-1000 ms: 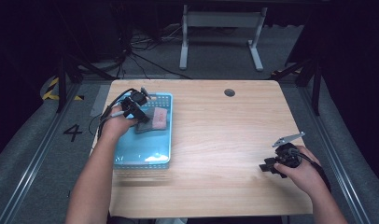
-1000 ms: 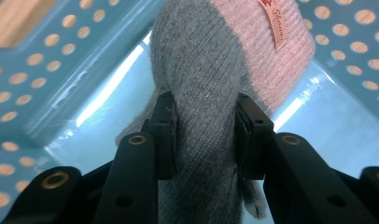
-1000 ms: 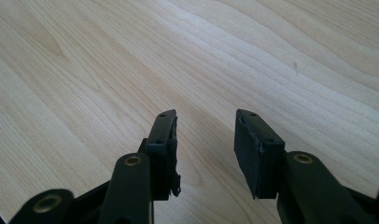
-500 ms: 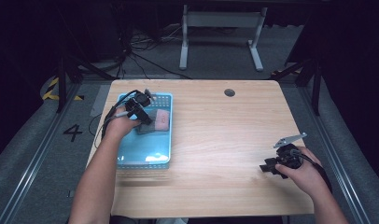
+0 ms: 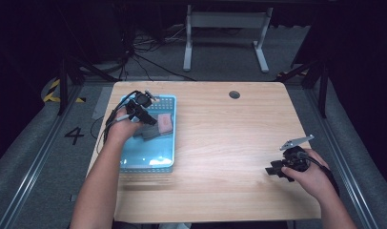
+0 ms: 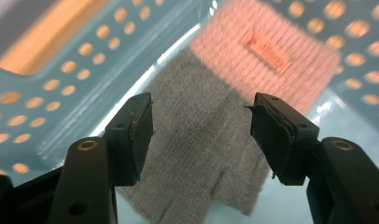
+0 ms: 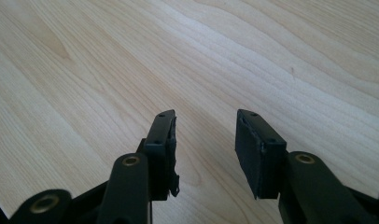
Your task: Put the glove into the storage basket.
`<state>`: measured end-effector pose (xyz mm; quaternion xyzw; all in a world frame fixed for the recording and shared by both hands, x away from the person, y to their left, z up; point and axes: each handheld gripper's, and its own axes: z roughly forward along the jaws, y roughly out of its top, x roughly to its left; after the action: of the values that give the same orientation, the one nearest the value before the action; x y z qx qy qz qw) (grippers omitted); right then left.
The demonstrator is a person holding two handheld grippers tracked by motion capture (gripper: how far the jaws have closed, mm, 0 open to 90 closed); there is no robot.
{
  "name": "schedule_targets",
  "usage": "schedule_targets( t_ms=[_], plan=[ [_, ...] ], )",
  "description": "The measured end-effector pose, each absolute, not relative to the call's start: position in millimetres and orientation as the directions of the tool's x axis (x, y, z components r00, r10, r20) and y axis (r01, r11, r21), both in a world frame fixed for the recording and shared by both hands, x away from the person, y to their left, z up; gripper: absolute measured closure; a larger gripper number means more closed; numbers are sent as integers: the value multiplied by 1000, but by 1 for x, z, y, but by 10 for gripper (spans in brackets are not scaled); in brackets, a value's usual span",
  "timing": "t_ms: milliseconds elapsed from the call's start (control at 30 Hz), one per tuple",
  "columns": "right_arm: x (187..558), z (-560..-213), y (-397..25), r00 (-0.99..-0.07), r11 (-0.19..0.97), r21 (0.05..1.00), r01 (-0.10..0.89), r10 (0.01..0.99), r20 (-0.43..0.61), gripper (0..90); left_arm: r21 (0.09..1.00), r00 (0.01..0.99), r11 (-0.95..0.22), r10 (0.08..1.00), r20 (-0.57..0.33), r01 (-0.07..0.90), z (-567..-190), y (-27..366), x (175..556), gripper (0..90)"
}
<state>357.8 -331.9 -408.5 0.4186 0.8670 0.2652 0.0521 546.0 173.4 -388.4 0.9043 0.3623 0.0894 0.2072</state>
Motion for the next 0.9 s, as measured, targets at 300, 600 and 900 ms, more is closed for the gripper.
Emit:
schedule_targets(
  t_ms=[300, 600, 900],
  plan=[
    [373, -406, -323, -672, 532, 515, 672, 730, 123, 592, 577, 732, -597, 681, -3, 557, -348, 167, 501, 402],
    [395, -398, -312, -702, 549, 529, 647, 699, 132, 588, 653, 758, -550, 650, -56, 520, -318, 155, 443, 404],
    [407, -402, -302, -718, 571, 511, 643, 681, 144, 575, 650, 794, -577, 604, -68, 494, -311, 128, 400, 406]
  ],
)
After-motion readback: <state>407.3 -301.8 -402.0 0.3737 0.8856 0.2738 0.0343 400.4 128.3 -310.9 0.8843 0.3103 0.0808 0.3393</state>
